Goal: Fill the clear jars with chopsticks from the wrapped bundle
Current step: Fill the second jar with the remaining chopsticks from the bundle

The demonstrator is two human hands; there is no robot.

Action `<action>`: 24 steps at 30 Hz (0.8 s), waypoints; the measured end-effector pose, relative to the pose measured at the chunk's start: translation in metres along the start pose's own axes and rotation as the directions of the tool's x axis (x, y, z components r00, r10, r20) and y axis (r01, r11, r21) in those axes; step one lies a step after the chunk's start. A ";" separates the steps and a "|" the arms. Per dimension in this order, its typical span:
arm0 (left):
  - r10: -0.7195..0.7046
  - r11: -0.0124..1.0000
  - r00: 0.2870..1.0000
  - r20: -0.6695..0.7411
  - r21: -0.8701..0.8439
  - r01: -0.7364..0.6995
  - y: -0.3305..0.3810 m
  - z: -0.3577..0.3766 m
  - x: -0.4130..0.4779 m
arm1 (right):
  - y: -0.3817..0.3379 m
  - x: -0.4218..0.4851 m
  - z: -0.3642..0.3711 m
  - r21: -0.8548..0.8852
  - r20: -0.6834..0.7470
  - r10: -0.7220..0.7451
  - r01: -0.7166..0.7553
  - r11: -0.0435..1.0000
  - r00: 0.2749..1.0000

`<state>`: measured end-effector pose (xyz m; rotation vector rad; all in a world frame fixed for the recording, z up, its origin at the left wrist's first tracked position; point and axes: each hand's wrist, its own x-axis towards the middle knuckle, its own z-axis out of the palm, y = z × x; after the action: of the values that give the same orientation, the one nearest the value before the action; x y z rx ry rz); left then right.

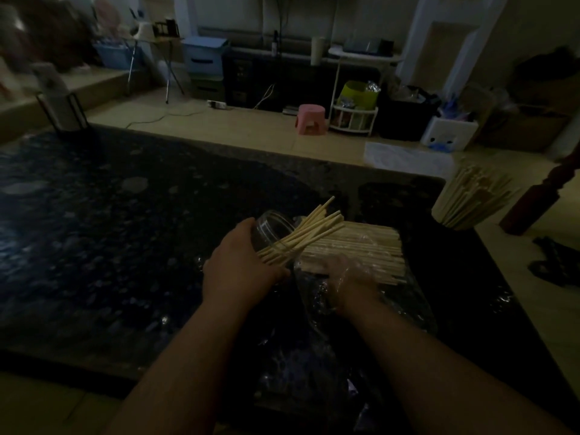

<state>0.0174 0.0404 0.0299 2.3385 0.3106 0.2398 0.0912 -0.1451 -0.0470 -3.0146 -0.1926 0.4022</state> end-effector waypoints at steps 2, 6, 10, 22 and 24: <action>0.002 1.000 1.000 0.001 -0.006 -0.002 0.000 -0.001 0.000 | 0.000 0.002 0.000 0.019 0.001 0.018 -0.018 1.000 1.000; -0.009 1.000 1.000 0.010 0.018 0.009 -0.002 0.000 0.001 | -0.002 0.005 -0.007 -0.029 0.040 0.035 -0.034 0.999 0.999; -0.016 0.999 1.000 0.022 0.049 0.015 -0.002 0.002 0.002 | -0.004 0.005 -0.012 -0.079 0.069 0.056 -0.051 0.996 0.996; 0.012 0.999 1.000 0.017 0.051 -0.012 -0.002 0.002 0.001 | -0.003 -0.011 -0.010 -0.069 0.053 0.000 0.004 0.998 0.999; 0.012 0.999 1.000 0.021 0.046 -0.013 -0.002 0.001 0.000 | -0.002 -0.020 -0.007 -0.086 0.021 0.012 -0.010 0.996 1.000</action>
<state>0.0177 0.0405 0.0279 2.3877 0.2943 0.2159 0.0737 -0.1466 -0.0346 -3.0977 -0.2003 0.4381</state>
